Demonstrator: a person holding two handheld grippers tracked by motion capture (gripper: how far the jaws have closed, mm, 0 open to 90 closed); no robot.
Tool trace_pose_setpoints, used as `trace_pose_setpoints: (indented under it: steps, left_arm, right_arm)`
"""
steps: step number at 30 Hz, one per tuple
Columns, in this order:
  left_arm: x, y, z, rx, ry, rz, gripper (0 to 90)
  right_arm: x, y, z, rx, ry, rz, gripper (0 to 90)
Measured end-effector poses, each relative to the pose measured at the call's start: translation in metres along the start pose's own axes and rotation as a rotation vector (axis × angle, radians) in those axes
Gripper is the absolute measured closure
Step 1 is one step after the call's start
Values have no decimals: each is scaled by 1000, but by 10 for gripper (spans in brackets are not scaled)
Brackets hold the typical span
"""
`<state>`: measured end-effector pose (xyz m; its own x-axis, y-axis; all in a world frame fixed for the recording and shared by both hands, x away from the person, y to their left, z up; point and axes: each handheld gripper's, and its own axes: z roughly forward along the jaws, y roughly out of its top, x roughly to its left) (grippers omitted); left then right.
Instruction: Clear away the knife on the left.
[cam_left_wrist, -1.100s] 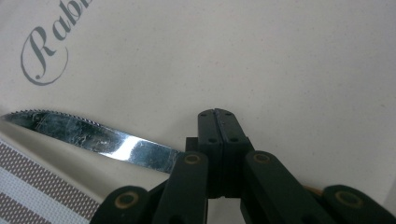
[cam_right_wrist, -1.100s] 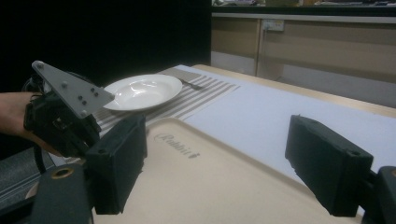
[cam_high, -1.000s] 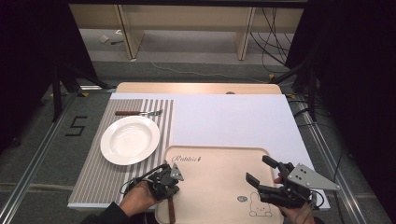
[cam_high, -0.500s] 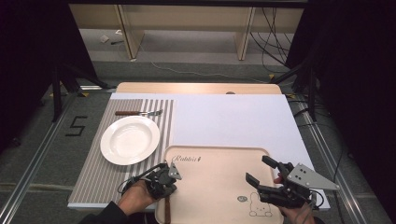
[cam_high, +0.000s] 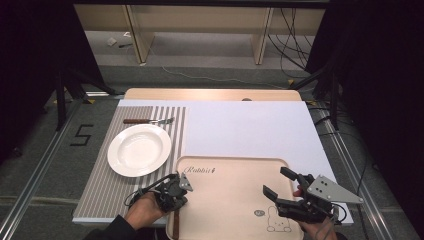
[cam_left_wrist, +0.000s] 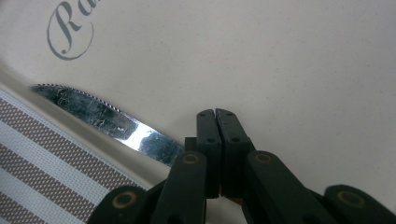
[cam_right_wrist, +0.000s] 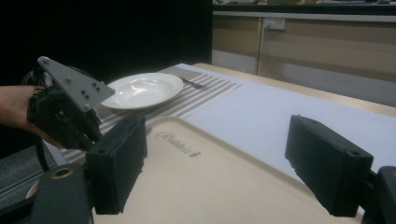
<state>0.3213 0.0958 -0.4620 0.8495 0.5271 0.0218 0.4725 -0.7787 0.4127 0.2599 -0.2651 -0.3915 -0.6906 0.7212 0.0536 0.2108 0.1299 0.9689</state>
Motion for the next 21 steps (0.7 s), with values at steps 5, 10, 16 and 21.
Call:
trace_pose_setpoints:
  steps: [5, 10, 16, 21]
  left_arm:
    - [0, 0, 0, -1, 3, 5, 883]
    - [-1, 1, 1, -10, 13, 8, 878]
    - [-1, 2, 1, -13, 26, 10, 890]
    - [1, 2, 2, -15, 53, 6, 894]
  right_arm:
    - [0, 0, 0, -1, 1, -1, 218]
    - [0, 0, 0, -1, 1, -2, 218]
    - [0, 0, 0, 2, 2, -3, 218]
    - [0, 0, 1, 3, 6, -3, 218]
